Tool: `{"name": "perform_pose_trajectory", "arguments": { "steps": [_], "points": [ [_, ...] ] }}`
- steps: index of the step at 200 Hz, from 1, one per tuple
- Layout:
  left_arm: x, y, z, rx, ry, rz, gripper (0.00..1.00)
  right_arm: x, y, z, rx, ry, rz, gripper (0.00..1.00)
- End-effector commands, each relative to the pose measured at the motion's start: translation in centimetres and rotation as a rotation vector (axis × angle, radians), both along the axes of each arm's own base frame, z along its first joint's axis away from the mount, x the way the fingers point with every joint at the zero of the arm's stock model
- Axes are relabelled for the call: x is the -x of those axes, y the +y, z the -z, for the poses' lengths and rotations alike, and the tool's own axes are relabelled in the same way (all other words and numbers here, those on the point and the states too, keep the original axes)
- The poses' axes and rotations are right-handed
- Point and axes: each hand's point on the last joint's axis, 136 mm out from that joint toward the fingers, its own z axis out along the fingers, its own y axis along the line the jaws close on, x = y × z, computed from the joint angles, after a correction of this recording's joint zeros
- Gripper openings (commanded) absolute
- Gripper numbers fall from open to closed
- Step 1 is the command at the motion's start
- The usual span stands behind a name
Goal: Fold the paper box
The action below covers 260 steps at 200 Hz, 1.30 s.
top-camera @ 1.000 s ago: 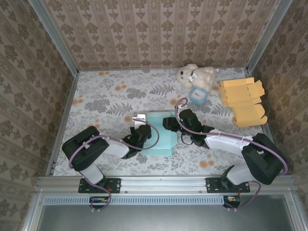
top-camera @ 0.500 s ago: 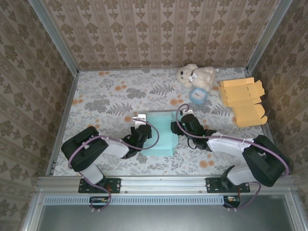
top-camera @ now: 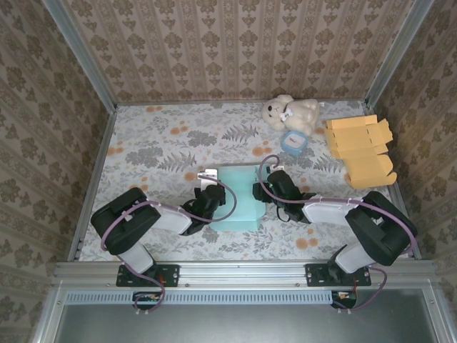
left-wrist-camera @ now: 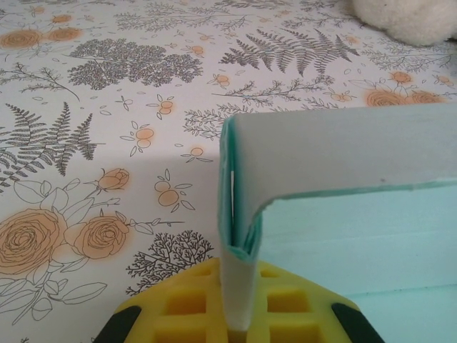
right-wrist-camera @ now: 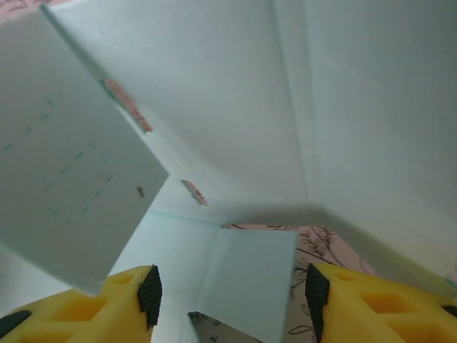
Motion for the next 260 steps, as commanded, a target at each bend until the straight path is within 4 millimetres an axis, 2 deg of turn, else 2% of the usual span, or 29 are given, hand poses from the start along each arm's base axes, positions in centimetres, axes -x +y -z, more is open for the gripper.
{"name": "perform_pose_trajectory", "arguments": {
  "steps": [1,35,53,112,164,192,260],
  "points": [
    [-0.2,-1.1,-1.1,0.050,-0.016,0.012,0.00,-0.3,1.8,-1.3,-0.109,-0.024,-0.047,0.57],
    [-0.3,-1.3,-0.7,0.047,-0.008,0.010,0.00,0.3,3.1,-2.7,-0.164,-0.062,-0.107,0.55],
    [-0.3,-1.4,-0.5,0.052,-0.004,0.013,0.00,0.5,3.4,-2.6,-0.157,-0.057,-0.118,0.55],
    [-0.3,-2.1,-0.2,0.070,0.006,0.027,0.00,0.7,5.6,0.4,-0.150,0.011,-0.143,0.54],
    [-0.2,-1.6,0.0,0.070,0.005,0.016,0.00,0.8,7.0,2.5,-0.121,0.049,-0.149,0.53],
    [-0.2,-1.3,0.1,0.061,0.003,0.008,0.00,0.8,6.4,1.7,-0.101,0.023,-0.128,0.53],
    [-0.1,-0.7,0.4,0.048,0.001,-0.008,0.00,2.3,4.9,-2.8,-0.036,-0.034,-0.162,0.55]
  ]
}}
